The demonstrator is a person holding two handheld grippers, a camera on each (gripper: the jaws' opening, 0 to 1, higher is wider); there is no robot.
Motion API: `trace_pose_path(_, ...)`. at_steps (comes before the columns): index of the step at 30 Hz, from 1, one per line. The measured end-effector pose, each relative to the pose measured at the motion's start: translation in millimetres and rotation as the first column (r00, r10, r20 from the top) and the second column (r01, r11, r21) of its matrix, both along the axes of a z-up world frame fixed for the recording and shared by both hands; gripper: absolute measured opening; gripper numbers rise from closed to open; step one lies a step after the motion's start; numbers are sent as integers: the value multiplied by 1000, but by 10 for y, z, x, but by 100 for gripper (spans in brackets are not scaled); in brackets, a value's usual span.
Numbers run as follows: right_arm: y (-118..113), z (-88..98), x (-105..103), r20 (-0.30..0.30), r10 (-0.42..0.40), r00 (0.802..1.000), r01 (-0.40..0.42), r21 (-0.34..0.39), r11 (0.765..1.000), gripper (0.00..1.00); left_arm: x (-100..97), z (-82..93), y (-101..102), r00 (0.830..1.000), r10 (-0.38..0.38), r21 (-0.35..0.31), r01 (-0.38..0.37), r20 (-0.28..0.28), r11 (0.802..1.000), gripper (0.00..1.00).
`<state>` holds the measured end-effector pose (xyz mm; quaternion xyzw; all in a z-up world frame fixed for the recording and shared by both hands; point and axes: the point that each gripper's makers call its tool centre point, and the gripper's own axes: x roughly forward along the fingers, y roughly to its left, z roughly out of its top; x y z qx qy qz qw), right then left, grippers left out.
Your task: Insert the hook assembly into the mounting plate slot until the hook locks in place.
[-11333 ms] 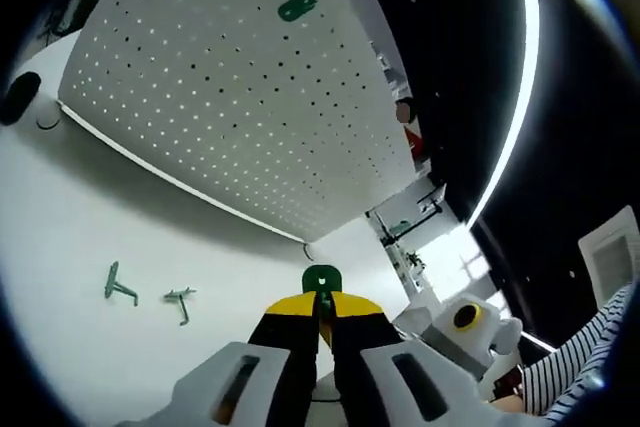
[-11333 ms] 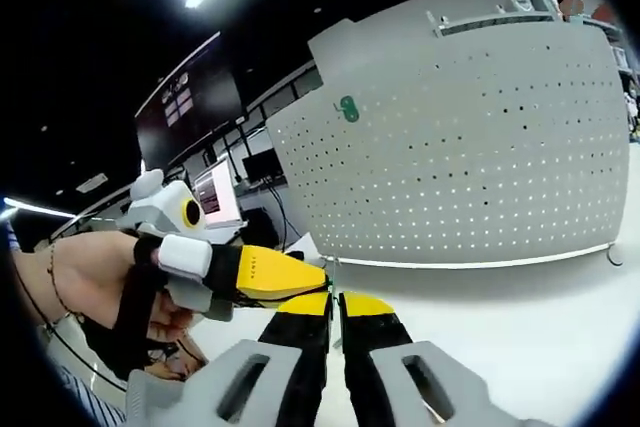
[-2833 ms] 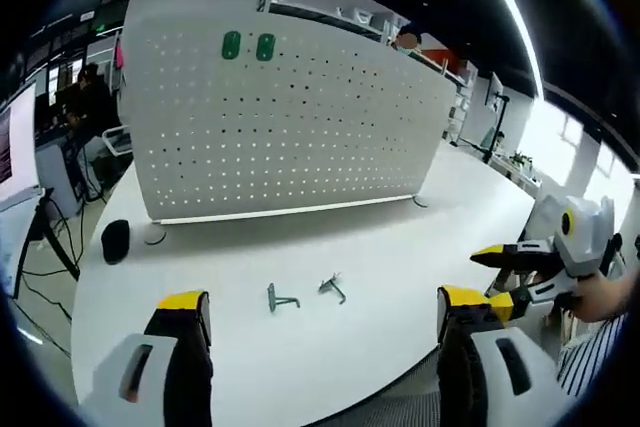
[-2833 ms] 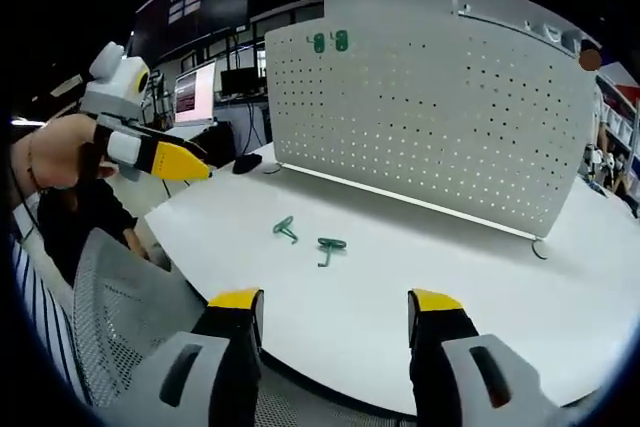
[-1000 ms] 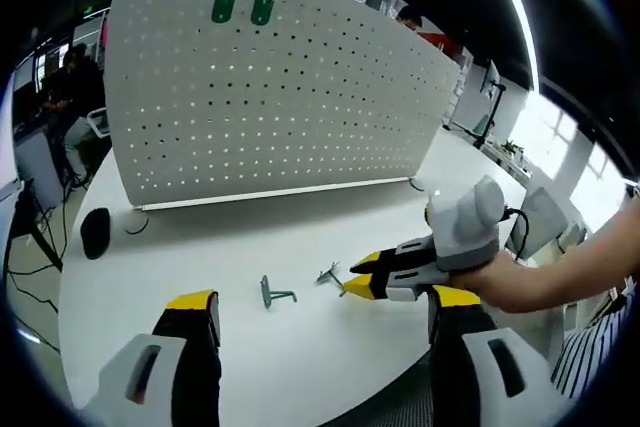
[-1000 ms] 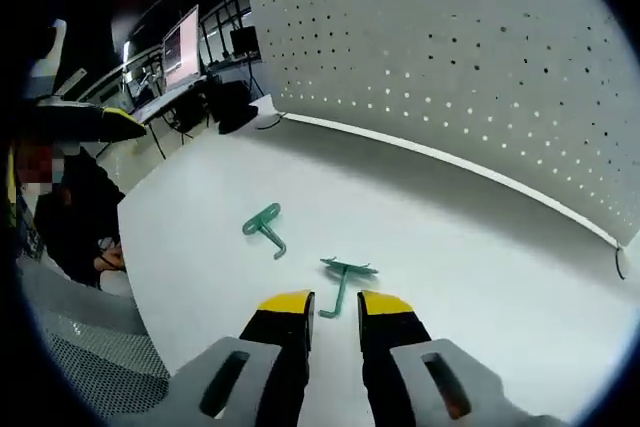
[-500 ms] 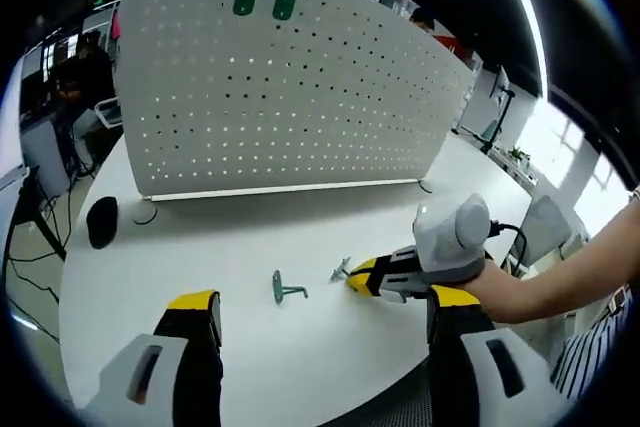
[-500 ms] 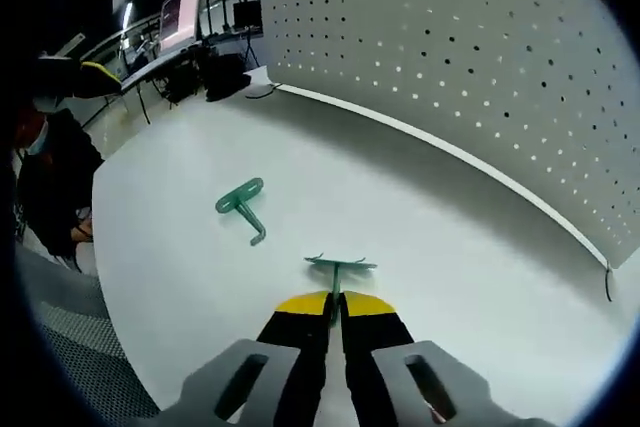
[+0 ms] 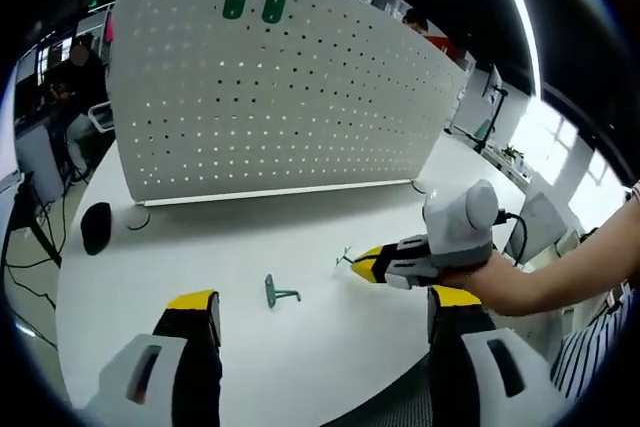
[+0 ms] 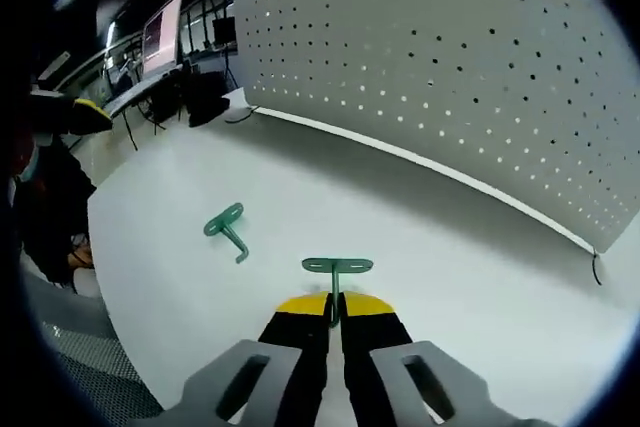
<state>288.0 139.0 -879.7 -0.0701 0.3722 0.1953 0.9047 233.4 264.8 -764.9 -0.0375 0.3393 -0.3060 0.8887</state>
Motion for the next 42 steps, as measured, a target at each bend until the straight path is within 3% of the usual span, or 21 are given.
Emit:
trace_pose_path(3,-9,118,12,-9,-33,999,34,60,998,0,13,10,-3,1000,-6,2,6,8,1000,86)
trace_pose_path(7,-10,240,-9,-12,-13,1000,13,60,998,0,63,4,33,1000,-3,-2,3,8,1000,86)
trace_pose_path(13,30,515,-55,-10,-29,1000,31,158,987,0,145,23,25,1000,-9,-15,10,17,1000,84)
trace_pose_path(15,56,640,-78,-16,-44,999,47,219,975,0,179,42,-2,1000,-13,-27,13,19,1000,84)
trace_pose_path(16,91,782,-73,-8,-76,997,75,304,950,1,210,58,-16,1000,-9,-36,10,24,999,84)
trace_pose_path(17,85,876,-63,14,-94,995,84,327,941,1,223,68,-31,1000,-14,-41,15,27,999,84)
trace_pose_path(18,46,949,-89,40,-72,997,58,282,958,1,246,80,-41,1000,-16,-45,17,27,999,84)
trace_pose_path(19,71,1014,-103,53,-62,997,44,291,956,1,270,93,-45,999,-13,-50,15,33,999,84)
trace_pose_path(21,137,1160,-137,50,-81,995,58,358,932,1,315,145,-77,999,-15,-71,18,46,997,83)
trace_pose_path(24,193,1294,-195,47,-74,996,49,400,915,1,359,219,-130,999,-10,-119,15,41,993,82)
trace_pose_path(27,301,1407,-285,18,-61,998,46,465,884,1,405,306,-151,997,-23,-122,32,75,992,81)
trace_pose_path(28,330,1427,-316,-10,-67,998,63,497,865,1,409,318,-155,996,-27,-122,37,80,992,81)
trace_pose_path(29,383,1489,-355,-63,-86,994,106,570,815,1,420,355,-172,995,-39,-129,51,94,990,80)
trace_pose_path(30,410,1527,-373,-75,-86,993,114,594,796,1,427,382,-183,994,-44,-140,57,99,988,79)
trace_pose_path(32,431,1568,-408,-48,-60,997,77,569,819,1,430,454,-223,993,-54,-178,73,107,981,78)
trace_pose_path(35,506,1607,-469,-82,-42,996,84,613,786,1,431,530,-252,990,-65,-204,90,128,975,74)
trace_pose_path(38,498,1602,-479,-85,-39,996,83,616,783,1,419,556,-296,986,-89,-201,117,143,973,71)
trace_pose_path(40,515,1624,-506,-114,-39,993,104,651,752,1,408,556,-327,983,-109,-195,138,150,971,69)
trace_pose_path(42,506,1643,-521,-121,-42,992,111,658,745,1,404,580,-355,978,-123,-202,156,166,967,66)
